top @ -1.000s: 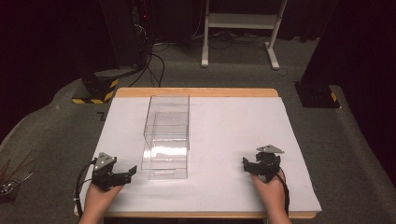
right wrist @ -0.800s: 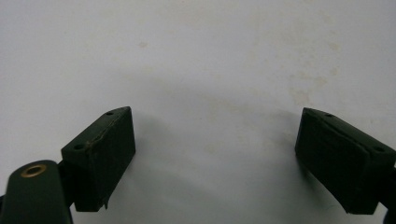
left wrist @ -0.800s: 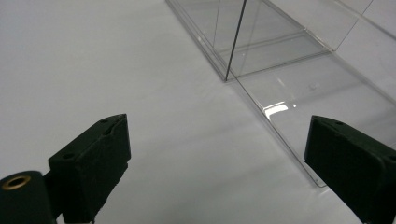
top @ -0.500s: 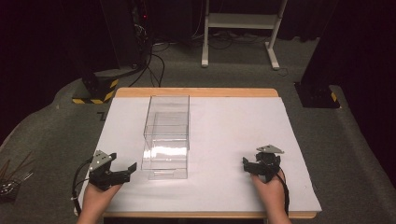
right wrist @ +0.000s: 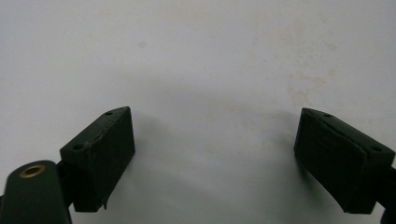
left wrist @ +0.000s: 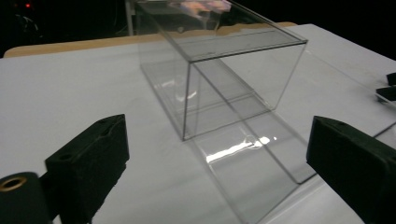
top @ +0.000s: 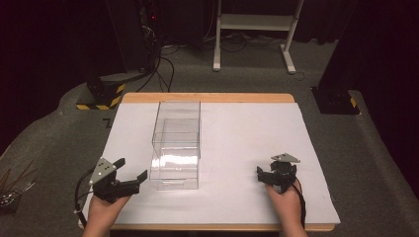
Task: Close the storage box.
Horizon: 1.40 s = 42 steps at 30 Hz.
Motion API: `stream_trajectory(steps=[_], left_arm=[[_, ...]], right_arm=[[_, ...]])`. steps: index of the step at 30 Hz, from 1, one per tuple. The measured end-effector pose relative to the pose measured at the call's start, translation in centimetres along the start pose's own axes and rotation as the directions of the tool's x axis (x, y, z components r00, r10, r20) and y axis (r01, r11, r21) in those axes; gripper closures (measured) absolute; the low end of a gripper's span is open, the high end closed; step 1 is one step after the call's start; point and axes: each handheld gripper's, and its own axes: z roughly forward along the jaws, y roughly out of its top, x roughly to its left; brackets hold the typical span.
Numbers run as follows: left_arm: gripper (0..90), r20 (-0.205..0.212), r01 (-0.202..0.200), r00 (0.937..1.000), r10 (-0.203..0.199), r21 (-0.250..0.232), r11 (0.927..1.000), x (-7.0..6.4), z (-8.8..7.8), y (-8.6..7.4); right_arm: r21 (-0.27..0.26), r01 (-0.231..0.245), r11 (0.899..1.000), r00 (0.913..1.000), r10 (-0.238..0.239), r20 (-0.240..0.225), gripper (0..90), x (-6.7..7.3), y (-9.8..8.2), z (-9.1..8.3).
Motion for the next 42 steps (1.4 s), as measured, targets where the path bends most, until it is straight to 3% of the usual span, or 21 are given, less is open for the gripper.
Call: stream_trajectory(steps=[5,8,11,15,17,22,30,36,39,42], left_arm=[[1.2,0.054,-0.019,0.9984,0.018,0.002,0.9998,-2.0,0.2,0.0],[0.1,0.057,-0.036,0.9978,0.035,0.003,0.9994,-3.1,0.6,-0.1],[0.1,0.033,-0.048,0.9983,0.048,0.008,0.9988,-3.6,1.1,-0.5],[0.0,0.029,-0.035,0.9990,0.034,0.029,0.9990,-3.8,1.6,-1.0],[0.0,0.047,-0.047,0.9979,0.044,0.061,0.9971,-4.1,2.2,-1.5],[0.1,0.064,-0.044,0.9972,0.037,0.109,0.9931,-4.2,2.9,-2.2],[0.5,0.112,-0.035,0.9935,0.022,0.119,0.9923,-3.8,2.7,-3.5],[1.0,0.090,-0.051,0.9952,0.038,0.149,0.9875,-3.4,3.1,-4.2],[4.8,0.080,-0.050,0.9961,0.038,0.156,0.9865,-3.1,3.3,-4.6],[14.6,0.074,-0.033,0.9970,0.022,0.139,0.9898,-2.9,3.3,-4.7]], right_arm=[[0.000,-0.001,1.000,1.0000,0.001,0.001,12.4,0.0,0.0,0.0],[0.000,-0.001,1.000,1.0000,0.001,0.000,12.4,0.0,0.0,0.0],[0.000,0.000,1.000,1.0000,0.000,0.000,12.4,0.0,0.0,0.0],[0.000,0.000,1.000,1.0000,0.000,0.000,12.4,0.0,0.0,0.0],[-0.001,0.002,1.000,1.0000,-0.002,0.000,12.4,0.0,0.0,0.0],[-0.001,0.002,1.000,1.0000,-0.002,0.000,12.4,0.0,0.0,0.0],[-0.001,0.001,1.000,1.0000,-0.001,0.000,12.4,0.0,0.0,0.0],[-0.001,0.002,1.000,1.0000,-0.002,0.000,12.5,0.0,0.0,0.0],[-0.001,0.002,1.000,1.0000,-0.002,-0.001,12.5,0.0,0.0,0.0],[-0.001,0.002,1.000,1.0000,-0.002,0.000,12.5,0.0,0.0,0.0]])
